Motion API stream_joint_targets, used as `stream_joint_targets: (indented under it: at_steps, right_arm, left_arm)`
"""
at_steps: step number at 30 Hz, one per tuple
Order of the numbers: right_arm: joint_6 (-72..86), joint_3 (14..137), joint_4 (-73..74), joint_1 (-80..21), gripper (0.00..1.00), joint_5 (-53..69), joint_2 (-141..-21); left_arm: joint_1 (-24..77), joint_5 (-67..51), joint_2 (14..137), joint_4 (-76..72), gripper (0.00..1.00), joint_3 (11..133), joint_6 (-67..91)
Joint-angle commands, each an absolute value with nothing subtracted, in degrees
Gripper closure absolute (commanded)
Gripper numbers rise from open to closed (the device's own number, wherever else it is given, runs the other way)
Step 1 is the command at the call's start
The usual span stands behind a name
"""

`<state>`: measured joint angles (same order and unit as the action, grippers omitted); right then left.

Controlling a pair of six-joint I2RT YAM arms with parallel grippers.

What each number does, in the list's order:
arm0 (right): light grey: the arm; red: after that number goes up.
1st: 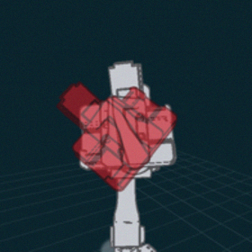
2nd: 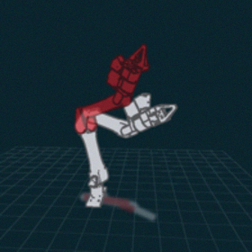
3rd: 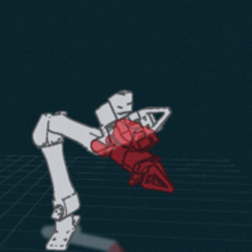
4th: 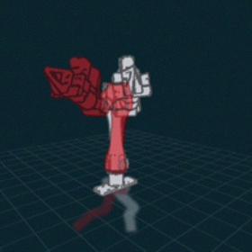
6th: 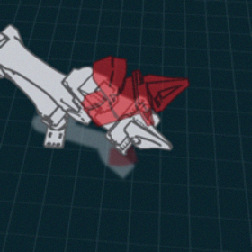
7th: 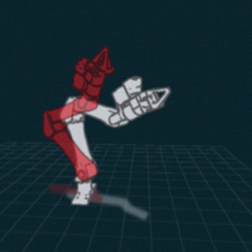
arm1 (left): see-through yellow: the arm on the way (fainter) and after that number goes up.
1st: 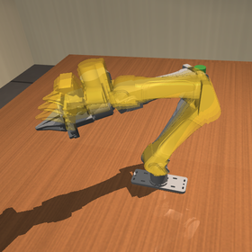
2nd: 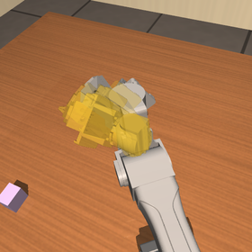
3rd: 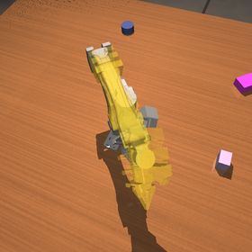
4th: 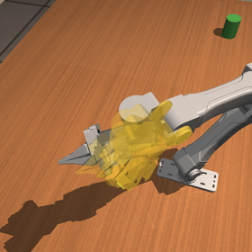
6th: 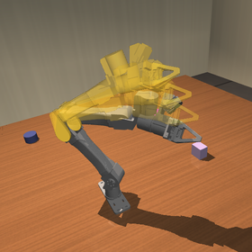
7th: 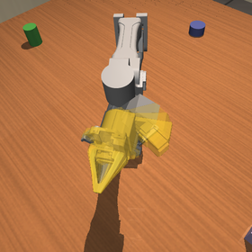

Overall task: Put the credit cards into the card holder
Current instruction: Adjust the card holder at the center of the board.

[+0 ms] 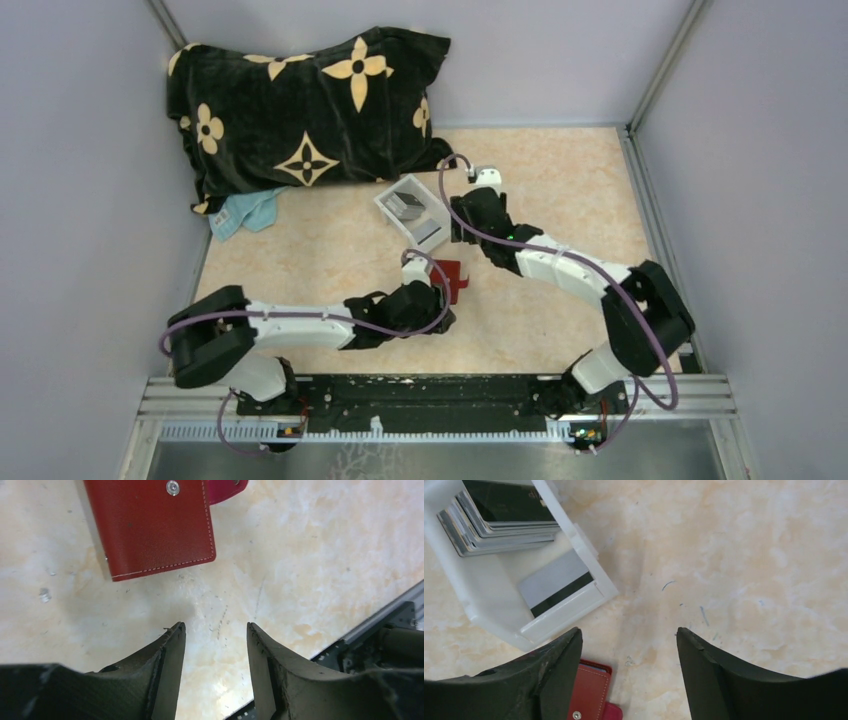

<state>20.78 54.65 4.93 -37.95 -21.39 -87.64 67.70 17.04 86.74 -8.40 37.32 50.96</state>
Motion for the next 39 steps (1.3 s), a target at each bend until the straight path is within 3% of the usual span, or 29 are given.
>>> stream_joint_targets:
  at_steps: [1, 4, 6, 7, 8, 11, 16, 18, 21, 22, 28, 39]
  right_arm:
    - [21.64, 50.9, 3.24, -37.53, 0.22, -26.69, -78.16]
    - [24.21, 47.1, 1.47, -37.47, 0.02, -27.23, -73.79]
    - [27.88, 45.05, 1.73, -37.44, 0.01, -28.58, -71.57]
    - [29.19, 44.45, 2.14, -37.44, 0.06, -28.76, -70.67]
    - [30.09, 44.13, 2.88, -37.46, 0.11, -28.71, -69.98]
    - [31.65, 44.25, 5.63, -37.45, 0.21, -27.3, -67.98]
    - [32.03, 43.0, 7.85, -37.49, 0.21, -24.05, -64.39]
    - [33.45, 43.09, 11.18, -37.68, 0.28, -23.47, -64.25]
    - [34.49, 41.98, 13.71, -39.32, 0.35, -22.53, -63.62]
    - [34.78, 42.01, 14.69, -40.15, 0.38, -23.05, -63.3]
    - [35.1, 44.53, 19.72, -44.3, 0.42, -24.9, -64.83]
    - [36.12, 49.33, 22.59, -46.31, 0.48, -24.15, -71.57]
  left_arm:
    - [69.31, 24.1, 77.21, -1.59, 0.44, 36.14, 48.93]
    - [69.36, 26.9, 70.53, -0.15, 0.38, 34.53, 47.2]
    - [69.35, 28.54, 65.48, -0.39, 0.28, 32.64, 46.56]
    - [69.32, 29.25, 61.92, -0.88, 0.2, 31.38, 46.46]
    - [69.33, 30.16, 59.32, -1.91, 0.05, 30.0, 46.61]
    - [68.81, 32.52, 53.05, -5.23, 0.01, 25.01, 48.33]
    - [66.58, 28.85, 52.12, -2.71, 0.03, 25.18, 47.95]
    - [66.57, 28.67, 54.33, -0.81, 0.14, 27.12, 47.19]
    - [66.6, 31.3, 59.57, 4.18, 0.42, 31.06, 47.71]
    - [66.62, 32.33, 61.48, 4.5, 0.44, 31.79, 48.21]
    - [64.66, 38.48, 74.4, 7.45, 0.42, 38.75, 47.27]
    - [54.05, 26.95, 81.89, -1.99, 0.4, 38.87, 41.84]
